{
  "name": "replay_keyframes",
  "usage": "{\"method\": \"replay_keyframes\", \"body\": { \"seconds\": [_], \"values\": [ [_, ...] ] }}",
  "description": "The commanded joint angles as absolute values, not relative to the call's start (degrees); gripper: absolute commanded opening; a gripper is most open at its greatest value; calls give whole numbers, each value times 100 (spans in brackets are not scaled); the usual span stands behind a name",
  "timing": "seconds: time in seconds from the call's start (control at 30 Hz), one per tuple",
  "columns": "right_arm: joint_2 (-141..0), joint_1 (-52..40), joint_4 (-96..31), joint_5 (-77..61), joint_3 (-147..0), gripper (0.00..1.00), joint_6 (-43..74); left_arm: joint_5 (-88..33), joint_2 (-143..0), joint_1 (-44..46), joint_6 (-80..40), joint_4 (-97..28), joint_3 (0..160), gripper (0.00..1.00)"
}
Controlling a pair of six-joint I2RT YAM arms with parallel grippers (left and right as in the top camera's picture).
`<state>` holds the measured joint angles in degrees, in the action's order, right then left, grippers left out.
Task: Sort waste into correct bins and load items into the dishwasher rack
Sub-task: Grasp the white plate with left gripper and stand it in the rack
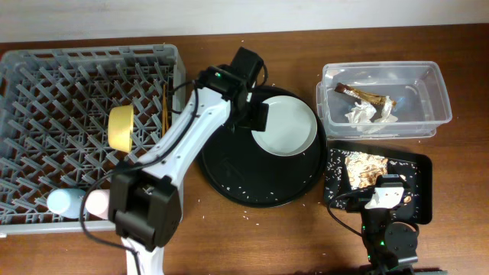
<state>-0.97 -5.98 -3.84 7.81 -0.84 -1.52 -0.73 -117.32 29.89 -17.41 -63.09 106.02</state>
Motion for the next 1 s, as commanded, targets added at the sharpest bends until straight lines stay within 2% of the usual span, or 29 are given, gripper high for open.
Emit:
{"method": "replay_keyframes", "body": {
  "seconds": [0.0, 0.1, 0.13, 0.2, 0.23, 0.3, 0.47, 0.57, 0.63, 0.7, 0.83, 0.9, 0.93, 0.97],
  "values": [
    [-73, -558, -410, 770, -45, 98, -108, -1090, -12499, 2926, -1791, -5811, 10186, 83],
    [-73, -558, -410, 770, -45, 98, -108, -1426, -13082, 2943, -1793, -5529, 10149, 75],
    [-73, -561, -410, 770, -45, 98, -108, -1516, -13246, 2954, -1793, -5502, 10149, 67],
    [-73, -558, -410, 770, -45, 98, -108, -1907, -13358, 2939, -1798, -5502, 10154, 9],
    [-73, -558, -410, 770, -45, 98, -108, -2080, -13327, 2917, -1798, -5572, 10219, 0],
    [-73, -558, -410, 770, -45, 98, -108, -1894, -13166, 2794, -1796, -6158, 10746, 0],
    [-73, -558, -410, 770, -45, 98, -108, 884, -11802, 2248, -1798, -8637, 12632, 0],
    [-73, -558, -410, 770, -45, 99, -108, 2040, -10724, 1653, -2051, -9109, 12774, 0],
    [-73, -558, -410, 773, -45, 98, -108, 3168, -9915, 849, -2294, -9360, 12772, 0],
    [-73, -558, -410, 770, -45, 98, -108, 4276, -9579, 220, -2298, -9459, 12759, 0],
    [-73, -558, -410, 770, -45, 98, -108, 5367, -9664, -694, -2333, -9026, 12208, 0],
    [-73, -558, -410, 770, -45, 98, -108, 6154, -9679, -882, -2434, -8571, 11225, 0],
    [-73, -558, -410, 770, -45, 99, -108, 6759, -9679, -1013, -2912, -8149, 10331, 0],
    [-73, -558, -410, 770, -45, 98, -108, 7013, -9679, -1085, -2908, -7594, 9673, 0]
  ]
}}
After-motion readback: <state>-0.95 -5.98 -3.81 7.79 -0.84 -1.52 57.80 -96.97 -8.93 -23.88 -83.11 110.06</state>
